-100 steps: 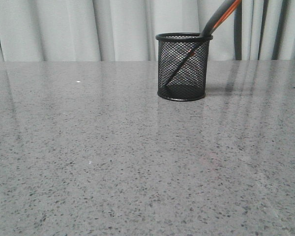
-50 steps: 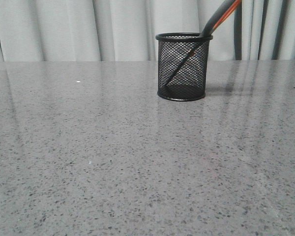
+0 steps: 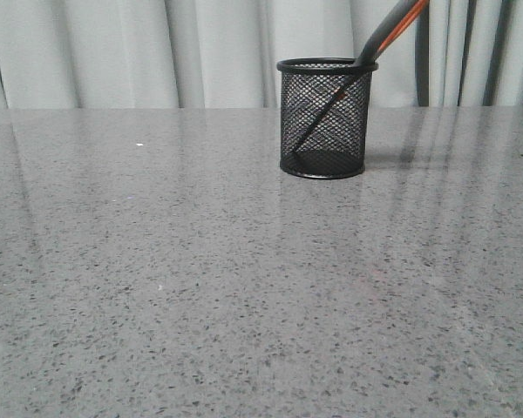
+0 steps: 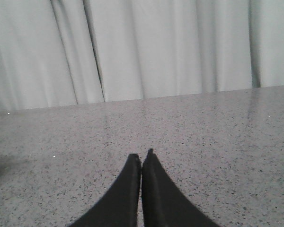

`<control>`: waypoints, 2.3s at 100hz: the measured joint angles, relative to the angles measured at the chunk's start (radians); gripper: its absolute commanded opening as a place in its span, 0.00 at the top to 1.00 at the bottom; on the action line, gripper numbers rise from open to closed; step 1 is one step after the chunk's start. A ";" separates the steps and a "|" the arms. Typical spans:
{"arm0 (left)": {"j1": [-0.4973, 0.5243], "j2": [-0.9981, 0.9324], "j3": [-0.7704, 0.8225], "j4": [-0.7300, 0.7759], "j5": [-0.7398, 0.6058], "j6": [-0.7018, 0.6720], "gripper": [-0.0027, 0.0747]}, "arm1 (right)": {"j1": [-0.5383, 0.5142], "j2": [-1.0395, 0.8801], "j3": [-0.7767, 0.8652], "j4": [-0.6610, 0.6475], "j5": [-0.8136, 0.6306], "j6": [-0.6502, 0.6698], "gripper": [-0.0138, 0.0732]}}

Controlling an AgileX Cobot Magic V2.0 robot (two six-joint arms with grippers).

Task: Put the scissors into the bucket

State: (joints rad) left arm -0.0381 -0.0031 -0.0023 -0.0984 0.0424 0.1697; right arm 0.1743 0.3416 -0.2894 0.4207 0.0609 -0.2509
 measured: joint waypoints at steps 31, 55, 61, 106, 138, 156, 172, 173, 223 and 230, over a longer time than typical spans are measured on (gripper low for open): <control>0.000 0.000 0.000 -0.004 0.054 -0.028 0.99 | 0.000 0.000 0.000 0.000 0.000 0.000 0.92; 0.000 0.000 0.000 -0.004 0.054 -0.029 0.99 | 0.000 0.000 0.000 0.000 0.000 0.000 0.92; 0.000 0.000 0.000 -0.004 0.054 -0.029 0.99 | 0.000 0.000 0.000 0.000 0.000 0.000 0.92; 0.000 0.000 0.000 -0.006 0.054 -0.029 0.99 | 0.000 0.000 0.000 0.000 0.000 0.000 0.92; 0.000 0.000 0.000 -0.006 0.054 -0.029 0.99 | 0.000 -0.001 0.002 -0.091 0.035 0.003 0.92; 0.000 0.000 0.000 -0.006 0.054 -0.029 0.99 | -0.019 -0.048 0.067 -0.293 0.089 0.118 0.92; 0.000 0.000 0.000 -0.006 0.054 -0.030 0.99 | -0.071 -0.162 0.165 -0.341 0.069 0.144 0.92; 0.000 0.000 0.000 -0.006 0.054 -0.030 0.99 | -0.073 -0.168 0.169 -0.344 0.069 0.143 0.92; 0.000 0.000 0.000 -0.006 0.054 -0.030 0.99 | -0.144 -0.349 0.300 -0.382 0.131 0.164 0.92; 0.000 0.000 0.000 -0.006 0.054 -0.030 0.99 | -0.144 -0.349 0.300 -0.388 0.131 0.164 0.92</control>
State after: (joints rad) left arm -0.0381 -0.0031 -0.0023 -0.1046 0.0961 0.1395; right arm 0.0300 -0.0076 0.0108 0.0323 0.1922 -0.0870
